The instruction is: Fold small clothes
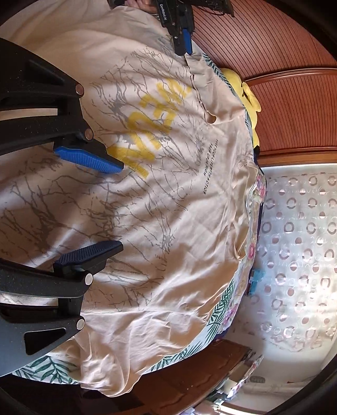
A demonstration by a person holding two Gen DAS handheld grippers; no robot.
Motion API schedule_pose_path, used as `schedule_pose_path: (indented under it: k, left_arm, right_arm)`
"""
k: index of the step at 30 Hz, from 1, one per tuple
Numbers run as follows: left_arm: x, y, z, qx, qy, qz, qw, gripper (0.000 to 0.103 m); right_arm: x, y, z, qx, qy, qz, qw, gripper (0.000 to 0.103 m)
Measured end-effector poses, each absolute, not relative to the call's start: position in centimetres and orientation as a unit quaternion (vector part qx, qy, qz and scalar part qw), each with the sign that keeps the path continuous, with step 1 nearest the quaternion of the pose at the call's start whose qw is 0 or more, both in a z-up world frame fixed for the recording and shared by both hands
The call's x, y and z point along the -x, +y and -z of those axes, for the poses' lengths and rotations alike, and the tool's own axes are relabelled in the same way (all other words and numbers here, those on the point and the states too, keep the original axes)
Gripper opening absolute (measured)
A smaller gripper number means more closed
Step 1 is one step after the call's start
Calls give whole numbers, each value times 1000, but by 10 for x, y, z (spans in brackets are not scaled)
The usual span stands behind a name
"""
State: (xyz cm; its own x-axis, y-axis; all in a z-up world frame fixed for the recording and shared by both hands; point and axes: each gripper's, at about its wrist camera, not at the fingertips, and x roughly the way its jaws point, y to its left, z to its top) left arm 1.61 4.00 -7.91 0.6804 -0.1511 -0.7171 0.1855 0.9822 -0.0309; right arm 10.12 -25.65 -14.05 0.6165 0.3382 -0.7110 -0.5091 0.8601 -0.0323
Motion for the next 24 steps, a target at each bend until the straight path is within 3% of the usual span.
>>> schedule_pose_path:
  k: [2,14,15,20,24]
  left_arm:
    - [-13,40,74,-20,384,101,918,3]
    - [8,16,38,-32,367,139,919,4]
    - [7,14,39,-38,367,134,920,7]
    - [2,18,38,-33,359,125,924,40]
    - [-7,22,38,-35,359,115,926,41]
  right_arm:
    - [-100,-258,141,112,368,-239,892,56]
    - [-102,-267,141,92,369,-244,892,56]
    - [-102,-267,141,92,369,-244,892,56]
    - [-101,-267,141,95,369,-244,892,56]
    - [-102,-267,141,95,369,-244,892,56]
